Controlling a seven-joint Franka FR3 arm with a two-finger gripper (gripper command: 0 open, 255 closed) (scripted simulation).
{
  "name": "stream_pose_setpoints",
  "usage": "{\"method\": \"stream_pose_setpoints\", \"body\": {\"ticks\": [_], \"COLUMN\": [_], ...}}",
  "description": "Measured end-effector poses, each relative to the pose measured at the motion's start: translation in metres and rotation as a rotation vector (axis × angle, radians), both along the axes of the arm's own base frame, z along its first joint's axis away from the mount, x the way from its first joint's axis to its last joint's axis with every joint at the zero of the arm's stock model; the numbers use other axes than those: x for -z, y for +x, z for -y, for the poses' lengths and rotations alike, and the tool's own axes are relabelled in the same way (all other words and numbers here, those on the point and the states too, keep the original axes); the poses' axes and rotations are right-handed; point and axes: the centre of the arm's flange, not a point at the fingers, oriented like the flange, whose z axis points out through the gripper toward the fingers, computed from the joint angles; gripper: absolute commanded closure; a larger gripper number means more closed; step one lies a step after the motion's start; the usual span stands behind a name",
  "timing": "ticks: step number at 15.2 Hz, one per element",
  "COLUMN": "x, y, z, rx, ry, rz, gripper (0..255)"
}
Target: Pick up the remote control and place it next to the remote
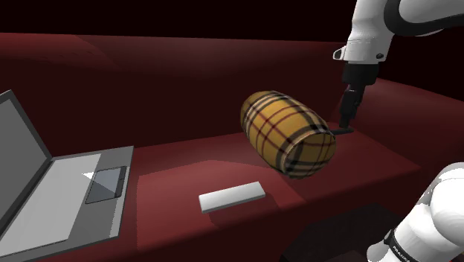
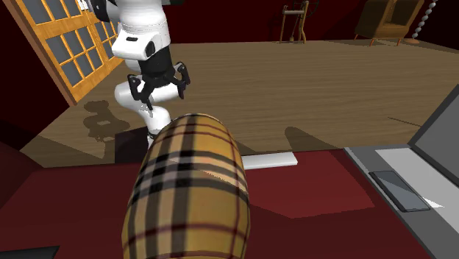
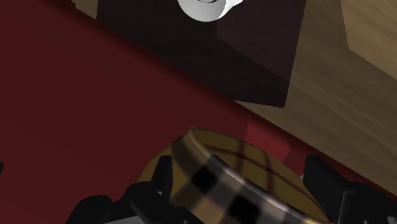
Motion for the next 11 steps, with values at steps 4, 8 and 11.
{"method": "stream_pose_setpoints", "body": {"ticks": [4, 8, 11], "x": [0.015, 0.047, 0.068], "y": [0.015, 0.020, 0.016], "z": [-0.017, -0.047, -0.063], "rx": [-0.063, -0.182, -0.273], "ry": [-0.002, -0.020, -0.045], "rz": [0.012, -0.109, -0.304], "gripper": [0, 0, 0]}}
